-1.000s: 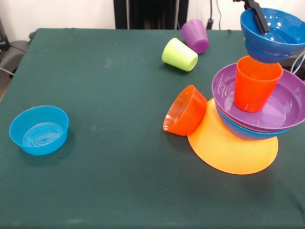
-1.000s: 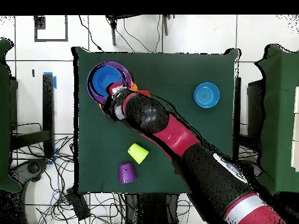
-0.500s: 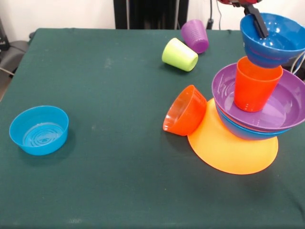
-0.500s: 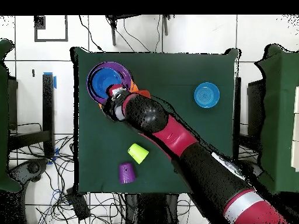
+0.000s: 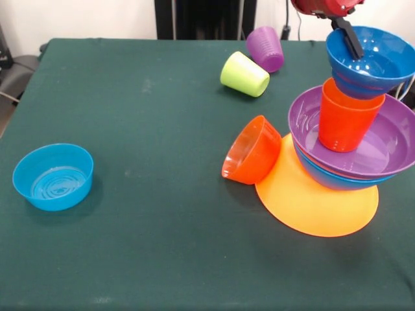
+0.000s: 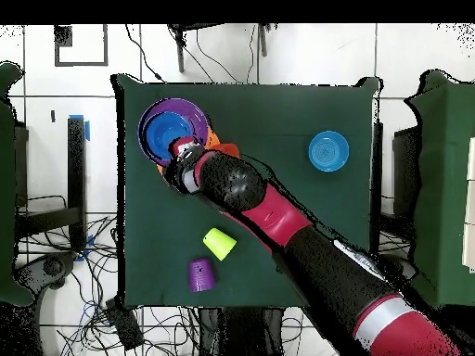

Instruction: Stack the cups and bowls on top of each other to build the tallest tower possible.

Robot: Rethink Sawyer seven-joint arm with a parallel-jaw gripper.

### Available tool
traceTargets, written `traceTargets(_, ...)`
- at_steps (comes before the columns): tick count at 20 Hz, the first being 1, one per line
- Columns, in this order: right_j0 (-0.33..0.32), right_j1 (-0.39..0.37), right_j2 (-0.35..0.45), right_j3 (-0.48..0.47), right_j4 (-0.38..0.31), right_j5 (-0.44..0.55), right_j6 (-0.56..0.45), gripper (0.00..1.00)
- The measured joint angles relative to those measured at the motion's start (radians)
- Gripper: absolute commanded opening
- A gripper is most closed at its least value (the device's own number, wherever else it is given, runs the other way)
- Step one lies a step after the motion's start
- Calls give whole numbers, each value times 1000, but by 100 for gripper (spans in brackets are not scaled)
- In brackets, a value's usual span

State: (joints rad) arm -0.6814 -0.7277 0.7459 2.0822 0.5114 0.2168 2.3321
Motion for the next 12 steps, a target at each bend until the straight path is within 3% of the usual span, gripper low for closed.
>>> traceTargets(12,0,3,-37,-33,-31,0,0,0)
